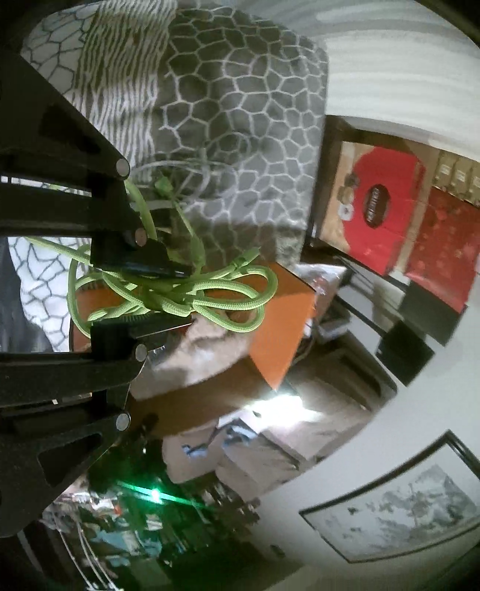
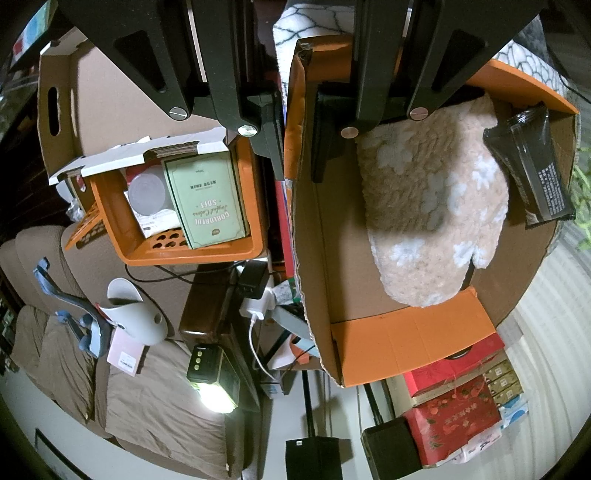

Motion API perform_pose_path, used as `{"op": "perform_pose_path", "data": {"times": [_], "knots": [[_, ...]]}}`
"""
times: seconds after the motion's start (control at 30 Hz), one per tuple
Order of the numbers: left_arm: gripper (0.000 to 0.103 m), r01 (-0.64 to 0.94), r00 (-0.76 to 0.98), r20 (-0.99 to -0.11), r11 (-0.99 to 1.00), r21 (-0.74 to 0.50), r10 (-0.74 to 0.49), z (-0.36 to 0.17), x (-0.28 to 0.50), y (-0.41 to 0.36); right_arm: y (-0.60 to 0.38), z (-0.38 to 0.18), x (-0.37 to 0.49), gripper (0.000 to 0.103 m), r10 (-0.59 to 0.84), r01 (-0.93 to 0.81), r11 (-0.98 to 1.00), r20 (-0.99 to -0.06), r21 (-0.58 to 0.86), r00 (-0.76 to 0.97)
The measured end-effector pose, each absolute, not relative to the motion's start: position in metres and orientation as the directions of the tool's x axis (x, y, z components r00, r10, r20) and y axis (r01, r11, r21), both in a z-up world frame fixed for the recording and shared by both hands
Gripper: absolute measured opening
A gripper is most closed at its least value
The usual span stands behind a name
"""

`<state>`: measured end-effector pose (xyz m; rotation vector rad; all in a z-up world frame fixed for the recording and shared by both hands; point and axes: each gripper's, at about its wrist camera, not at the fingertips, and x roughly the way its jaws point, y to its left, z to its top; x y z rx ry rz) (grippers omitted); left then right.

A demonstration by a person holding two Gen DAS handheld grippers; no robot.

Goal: Organize objects
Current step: 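Lift the green cable with the left gripper toward the orange box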

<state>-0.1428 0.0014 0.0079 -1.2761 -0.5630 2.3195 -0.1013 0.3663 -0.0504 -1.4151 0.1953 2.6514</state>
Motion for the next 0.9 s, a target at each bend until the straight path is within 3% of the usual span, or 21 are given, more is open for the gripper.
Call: {"op": "perform_pose_path", "data": {"times": [0.9], "knots": [[0.017,-0.393,-0.517,-0.540,-0.745,-0.539,0.664,0.132,-0.138,0.080,0.366,-0.050,-0.101,0.012,0.053,-0.174,-0.983,-0.832,0.053,-0.552]]}}
